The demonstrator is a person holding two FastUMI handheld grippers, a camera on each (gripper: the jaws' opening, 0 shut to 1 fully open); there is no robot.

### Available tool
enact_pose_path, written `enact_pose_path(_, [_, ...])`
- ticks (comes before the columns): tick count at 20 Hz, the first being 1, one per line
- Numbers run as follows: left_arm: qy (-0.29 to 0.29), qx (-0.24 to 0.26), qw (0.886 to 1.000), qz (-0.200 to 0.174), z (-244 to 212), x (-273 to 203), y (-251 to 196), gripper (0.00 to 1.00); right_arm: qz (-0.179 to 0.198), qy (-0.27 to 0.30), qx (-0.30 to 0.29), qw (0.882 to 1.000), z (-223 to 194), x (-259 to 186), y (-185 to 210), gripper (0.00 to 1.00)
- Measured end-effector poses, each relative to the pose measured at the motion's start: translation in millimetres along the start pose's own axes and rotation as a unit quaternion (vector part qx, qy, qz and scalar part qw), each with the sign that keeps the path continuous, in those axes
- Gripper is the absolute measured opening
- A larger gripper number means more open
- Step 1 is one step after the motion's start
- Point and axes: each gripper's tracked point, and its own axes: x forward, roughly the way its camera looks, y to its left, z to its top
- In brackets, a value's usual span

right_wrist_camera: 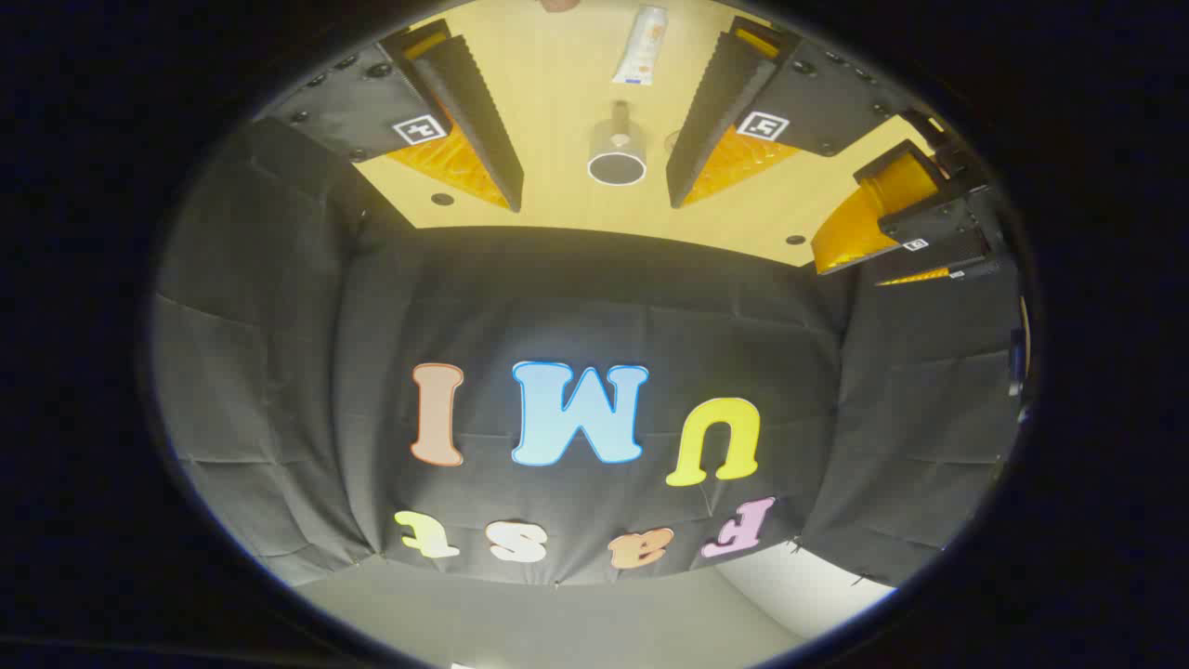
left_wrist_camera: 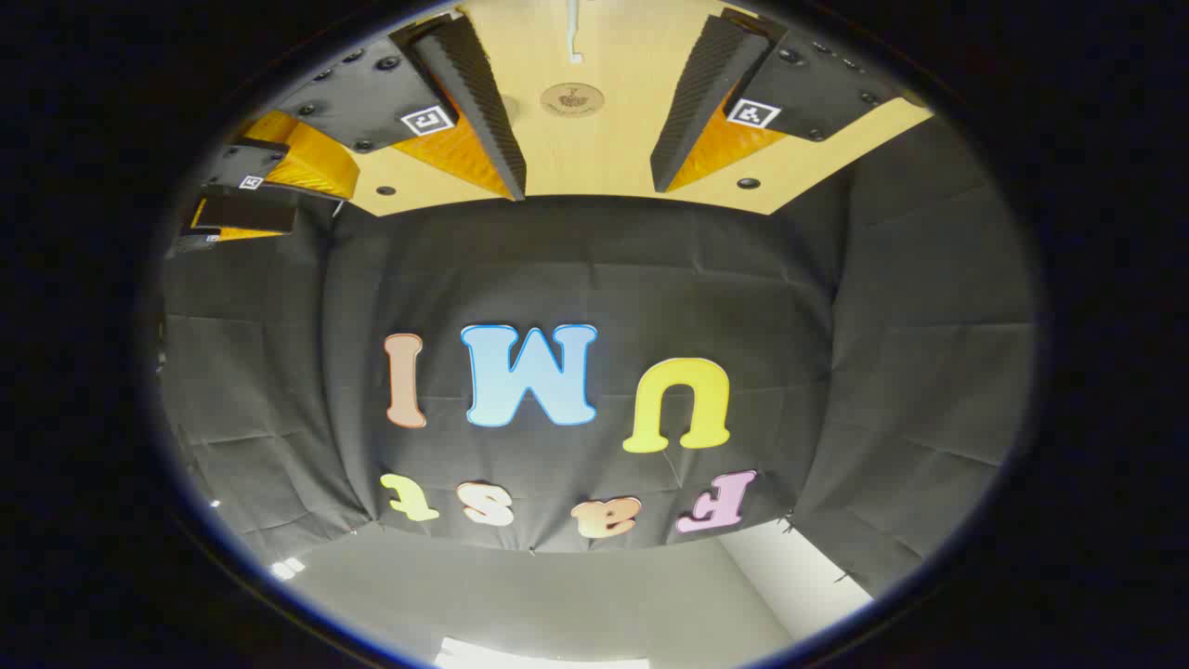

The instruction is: Put the toothbrush and toothpaste on the desktop into the cup, then pick up the cup and place it on the coaster on the desktop.

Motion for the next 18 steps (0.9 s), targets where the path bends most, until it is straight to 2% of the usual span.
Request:
enact_pose_path(3, [0.002,-0.001,1.000,-0.003,-0.9,0.4,-1.3,0.90,0.002,0.001,0.002,1.000,0.6,0.9,2.2,0.98])
enact_pose_path(5, [0.005,-0.001,1.000,-0.007,-0.8,-1.3,-3.1,0.93,0.002,0.002,0.005,1.000,1.9,0.8,3.9,0.98])
enact_pose_path(7, [0.006,-0.002,1.000,-0.012,-1.3,-0.2,-5.2,0.88,0.003,0.003,0.006,1.000,1.5,1.0,5.8,0.98])
enact_pose_path(8, [0.008,-0.003,1.000,-0.015,-2.7,0.1,-5.8,0.94,0.003,0.004,0.005,1.000,1.7,1.0,6.5,0.98])
enact_pose_path(10, [0.009,-0.003,1.000,-0.016,-1.7,-0.5,-5.6,0.90,0.001,0.008,0.004,1.000,0.1,0.6,6.6,0.98])
enact_pose_path(11, [0.009,-0.003,1.000,-0.016,-2.1,-0.6,-5.2,0.93,0.000,0.010,0.003,1.000,-1.8,-0.1,6.1,0.98])
enact_pose_path(12, [0.011,-0.002,1.000,-0.015,-2.4,0.5,-4.7,0.90,0.000,0.012,0.004,1.000,-2.4,-0.1,6.0,0.98])
enact_pose_path(16, [0.010,-0.002,1.000,-0.012,-1.6,0.9,-3.8,0.93,-0.003,0.015,0.006,1.000,-3.3,-0.1,3.2,0.98])
enact_pose_path(17, [0.009,-0.002,1.000,-0.012,-2.3,0.7,-3.4,0.88,-0.006,0.014,0.007,1.000,-4.1,0.2,1.3,0.98])
enact_pose_path(18, [0.010,-0.002,1.000,-0.013,-2.5,1.9,-3.9,0.93,-0.006,0.015,0.009,1.000,-4.0,0.2,0.3,0.96])
